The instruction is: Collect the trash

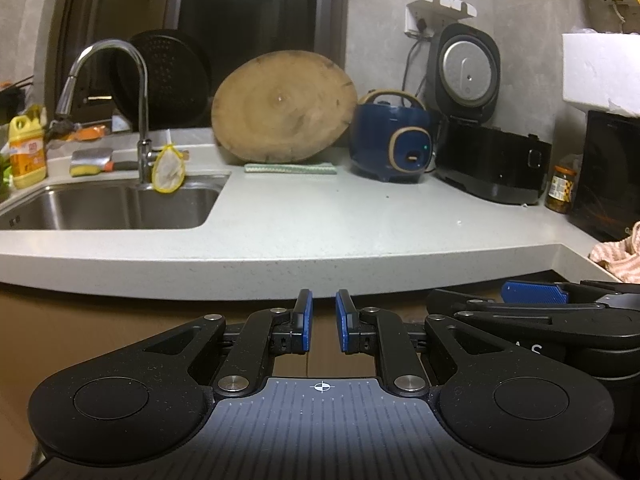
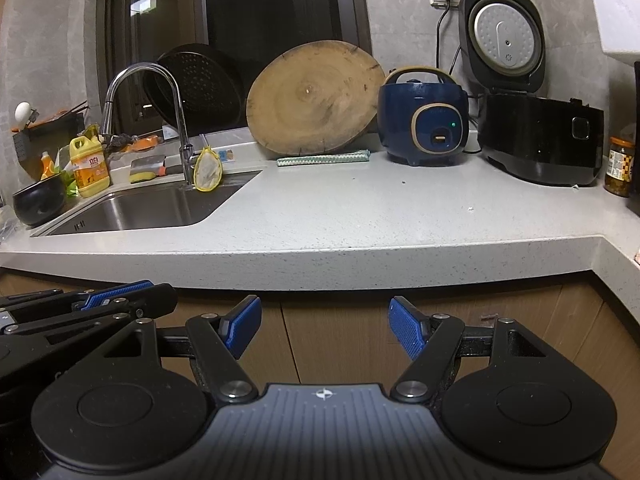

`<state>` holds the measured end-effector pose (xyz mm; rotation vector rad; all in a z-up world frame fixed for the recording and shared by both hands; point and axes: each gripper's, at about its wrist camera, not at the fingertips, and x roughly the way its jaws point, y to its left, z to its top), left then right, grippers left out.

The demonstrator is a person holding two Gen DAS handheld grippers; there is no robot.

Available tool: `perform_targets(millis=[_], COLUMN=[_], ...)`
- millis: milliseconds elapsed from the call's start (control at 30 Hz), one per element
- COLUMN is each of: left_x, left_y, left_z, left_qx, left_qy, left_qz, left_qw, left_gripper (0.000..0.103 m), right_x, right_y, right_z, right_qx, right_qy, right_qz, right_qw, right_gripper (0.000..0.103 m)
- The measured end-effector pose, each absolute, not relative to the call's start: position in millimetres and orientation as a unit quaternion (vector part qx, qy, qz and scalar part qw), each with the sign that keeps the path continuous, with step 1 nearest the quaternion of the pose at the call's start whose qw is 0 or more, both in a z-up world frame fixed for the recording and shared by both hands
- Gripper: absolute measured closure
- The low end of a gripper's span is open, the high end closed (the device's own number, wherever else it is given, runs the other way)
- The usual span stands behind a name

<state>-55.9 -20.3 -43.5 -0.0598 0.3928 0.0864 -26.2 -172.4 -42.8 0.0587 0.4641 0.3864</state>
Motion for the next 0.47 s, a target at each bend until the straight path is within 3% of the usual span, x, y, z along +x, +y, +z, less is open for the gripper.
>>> perform_targets(millis=[467], left_x=[8], left_y=[14], left_z=[-54], left_qx=[-0.050], left_qy=[0.228], left_qz=[0.024], left_qw=[0.972], left_gripper=[0.086], right_x=[33], right_y=[-157], right_z=[-50], right_qx=[0.025], right_qy=[0.253], right_qz=[0.177], right_qw=[0.951], right_gripper=[0.030])
